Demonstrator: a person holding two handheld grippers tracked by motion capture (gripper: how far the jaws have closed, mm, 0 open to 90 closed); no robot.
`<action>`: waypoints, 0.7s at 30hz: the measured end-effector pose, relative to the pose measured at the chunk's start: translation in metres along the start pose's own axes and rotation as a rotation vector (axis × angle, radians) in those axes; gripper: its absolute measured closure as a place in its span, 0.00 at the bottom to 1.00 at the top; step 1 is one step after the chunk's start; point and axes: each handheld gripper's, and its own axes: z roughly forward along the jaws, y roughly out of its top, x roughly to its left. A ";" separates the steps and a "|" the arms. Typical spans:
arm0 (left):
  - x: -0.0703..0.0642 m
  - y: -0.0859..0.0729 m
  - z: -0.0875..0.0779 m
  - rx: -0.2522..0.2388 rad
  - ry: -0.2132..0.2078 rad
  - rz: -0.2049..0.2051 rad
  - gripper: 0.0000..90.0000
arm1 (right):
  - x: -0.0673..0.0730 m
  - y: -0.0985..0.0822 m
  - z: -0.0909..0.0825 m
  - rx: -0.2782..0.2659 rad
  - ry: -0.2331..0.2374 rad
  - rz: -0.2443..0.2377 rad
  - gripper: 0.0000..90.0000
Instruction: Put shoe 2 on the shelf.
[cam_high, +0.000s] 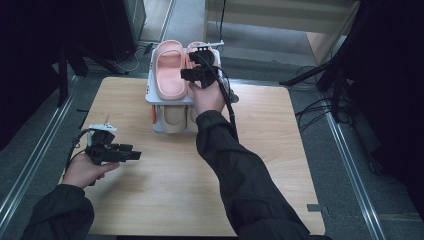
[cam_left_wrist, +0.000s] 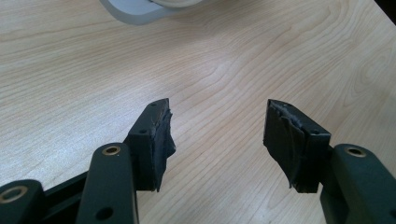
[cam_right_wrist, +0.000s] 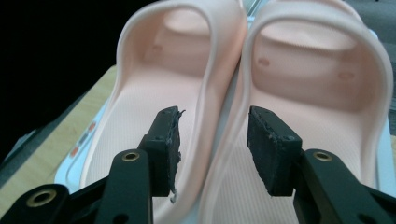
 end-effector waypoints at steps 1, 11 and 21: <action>0.000 0.000 0.000 0.002 0.003 0.000 0.46 | 0.000 -0.003 -0.003 0.005 0.006 -0.011 0.61; -0.001 0.000 0.004 0.013 0.010 0.005 0.45 | -0.002 -0.039 -0.036 0.002 0.091 -0.044 0.61; -0.003 0.000 0.008 0.020 0.020 0.010 0.44 | -0.004 -0.085 -0.060 0.027 0.162 -0.112 0.61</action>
